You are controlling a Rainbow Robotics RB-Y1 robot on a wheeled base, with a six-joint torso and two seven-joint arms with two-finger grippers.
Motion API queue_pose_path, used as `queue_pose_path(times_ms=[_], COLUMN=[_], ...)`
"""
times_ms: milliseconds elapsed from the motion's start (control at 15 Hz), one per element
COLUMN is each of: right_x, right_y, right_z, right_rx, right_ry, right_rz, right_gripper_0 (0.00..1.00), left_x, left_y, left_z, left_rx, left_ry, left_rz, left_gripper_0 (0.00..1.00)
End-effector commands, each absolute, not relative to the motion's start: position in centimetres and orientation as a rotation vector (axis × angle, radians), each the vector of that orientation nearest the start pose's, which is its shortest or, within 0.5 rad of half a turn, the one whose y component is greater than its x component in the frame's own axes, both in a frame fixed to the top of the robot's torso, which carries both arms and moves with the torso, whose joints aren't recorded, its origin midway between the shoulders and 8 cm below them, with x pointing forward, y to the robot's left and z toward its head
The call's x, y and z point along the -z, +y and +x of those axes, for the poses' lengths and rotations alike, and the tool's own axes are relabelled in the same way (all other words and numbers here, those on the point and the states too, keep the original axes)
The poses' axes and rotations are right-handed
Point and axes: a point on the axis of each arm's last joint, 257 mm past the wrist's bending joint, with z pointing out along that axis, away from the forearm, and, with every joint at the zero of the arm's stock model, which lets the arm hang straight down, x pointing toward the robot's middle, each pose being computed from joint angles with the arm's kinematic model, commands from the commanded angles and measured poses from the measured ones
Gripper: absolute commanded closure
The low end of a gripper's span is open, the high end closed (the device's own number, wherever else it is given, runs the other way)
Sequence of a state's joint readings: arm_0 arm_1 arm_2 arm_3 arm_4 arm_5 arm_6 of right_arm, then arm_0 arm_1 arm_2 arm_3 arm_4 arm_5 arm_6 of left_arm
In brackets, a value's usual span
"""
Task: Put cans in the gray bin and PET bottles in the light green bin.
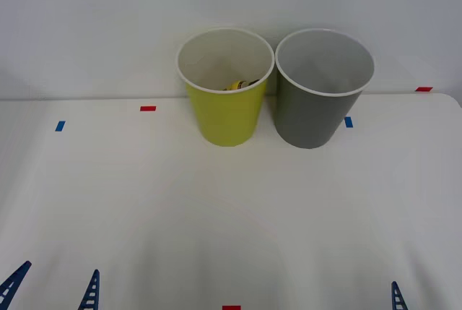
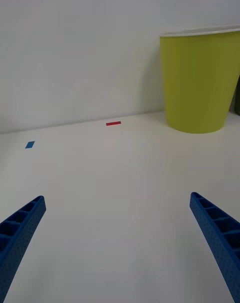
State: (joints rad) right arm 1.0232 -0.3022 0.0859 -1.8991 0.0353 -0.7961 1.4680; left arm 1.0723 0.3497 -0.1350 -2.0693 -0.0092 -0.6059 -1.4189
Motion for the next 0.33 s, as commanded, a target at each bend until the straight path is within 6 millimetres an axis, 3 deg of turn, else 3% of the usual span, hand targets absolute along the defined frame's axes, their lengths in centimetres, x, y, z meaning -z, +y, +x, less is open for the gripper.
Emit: queue_pose_path(times_ms=[67, 333], right_x=[24.30, 24.30], right_y=[-29.52, -29.52], right_z=[21.37, 21.37], right_rx=[0.099, 0.099], right_ry=[1.470, 1.470], right_rz=[-0.171, -0.171], right_gripper_0=[0.00, 0.00], left_x=[23.20, 23.20], left_y=[27.68, 27.68], left_z=[22.59, 22.59], left_rx=[-0.009, -0.009], left_ry=[1.554, 1.554], left_rz=[0.125, 0.125], left_gripper_0=[0.00, 0.00])
